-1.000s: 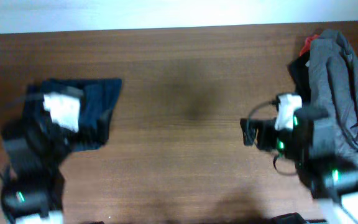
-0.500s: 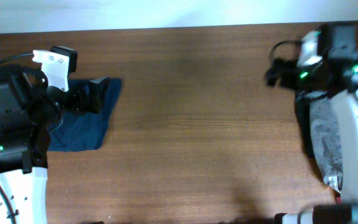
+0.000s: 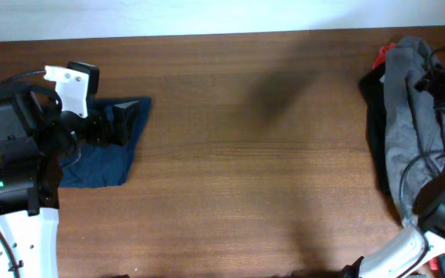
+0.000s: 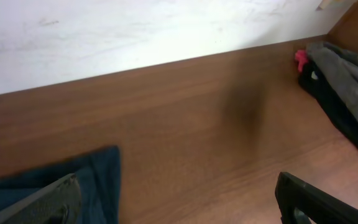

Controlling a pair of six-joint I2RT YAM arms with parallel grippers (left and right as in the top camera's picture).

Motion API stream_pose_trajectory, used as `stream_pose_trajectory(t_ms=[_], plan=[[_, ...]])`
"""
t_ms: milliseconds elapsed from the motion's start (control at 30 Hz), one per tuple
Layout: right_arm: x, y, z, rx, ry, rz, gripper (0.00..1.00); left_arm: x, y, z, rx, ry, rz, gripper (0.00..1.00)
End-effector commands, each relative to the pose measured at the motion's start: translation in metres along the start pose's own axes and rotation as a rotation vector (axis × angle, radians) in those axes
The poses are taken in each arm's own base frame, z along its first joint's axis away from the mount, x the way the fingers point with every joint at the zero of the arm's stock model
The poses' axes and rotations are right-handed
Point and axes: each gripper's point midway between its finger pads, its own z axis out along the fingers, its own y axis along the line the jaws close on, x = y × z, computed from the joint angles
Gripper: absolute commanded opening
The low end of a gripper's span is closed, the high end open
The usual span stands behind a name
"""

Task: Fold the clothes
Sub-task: 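Reach the right gripper to the grey trousers on the right pile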

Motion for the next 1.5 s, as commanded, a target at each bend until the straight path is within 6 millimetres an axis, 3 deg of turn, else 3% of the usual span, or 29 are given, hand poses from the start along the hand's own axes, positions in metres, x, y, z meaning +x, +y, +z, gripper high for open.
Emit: stream_pose_trajectory(t_ms=[0,133,267,533,733,1000,1067,1100,1200,1333,1467], plan=[[-0.008,-0.027,0.018,0.026,0.005,0.053,0.86,-0.005,-0.006,-0.002,0.021,-0.008,-0.004,0.99],[-0.013,-0.040,0.032,0.042,-0.001,0.009,0.86,-0.005,-0.006,-0.002,0.021,-0.008,-0.004,0.99],[-0.024,-0.044,0.031,0.076,-0.046,-0.047,0.87,-0.005,-0.006,-0.002,0.021,-0.007,-0.004,0.99],[-0.028,-0.075,0.025,0.257,-0.075,0.000,0.85,-0.005,-0.006,-0.002,0.020,-0.007,-0.004,0.99],[-0.027,-0.075,0.026,0.258,-0.073,0.019,0.56,-0.004,-0.005,-0.002,0.021,-0.006,-0.005,0.99],[-0.012,-0.084,0.042,0.276,-0.014,0.026,0.58,-0.004,-0.006,-0.002,0.021,-0.006,-0.005,0.99],[-0.007,-0.085,0.047,0.278,0.004,0.027,0.41,-0.004,-0.006,-0.002,0.022,-0.006,-0.008,0.99],[-0.007,-0.084,0.047,0.276,0.005,0.027,0.25,-0.004,-0.006,-0.002,0.022,-0.006,-0.009,0.99],[-0.013,-0.071,0.037,0.233,-0.010,0.014,0.04,-0.004,-0.006,-0.002,0.022,-0.006,-0.009,0.99],[-0.036,-0.032,-0.009,0.105,-0.111,-0.015,0.04,-0.005,-0.006,-0.002,0.022,-0.007,-0.008,1.00],[-0.049,0.039,-0.077,-0.127,-0.221,-0.101,0.04,-0.004,-0.006,-0.002,0.022,-0.006,-0.009,0.99]])
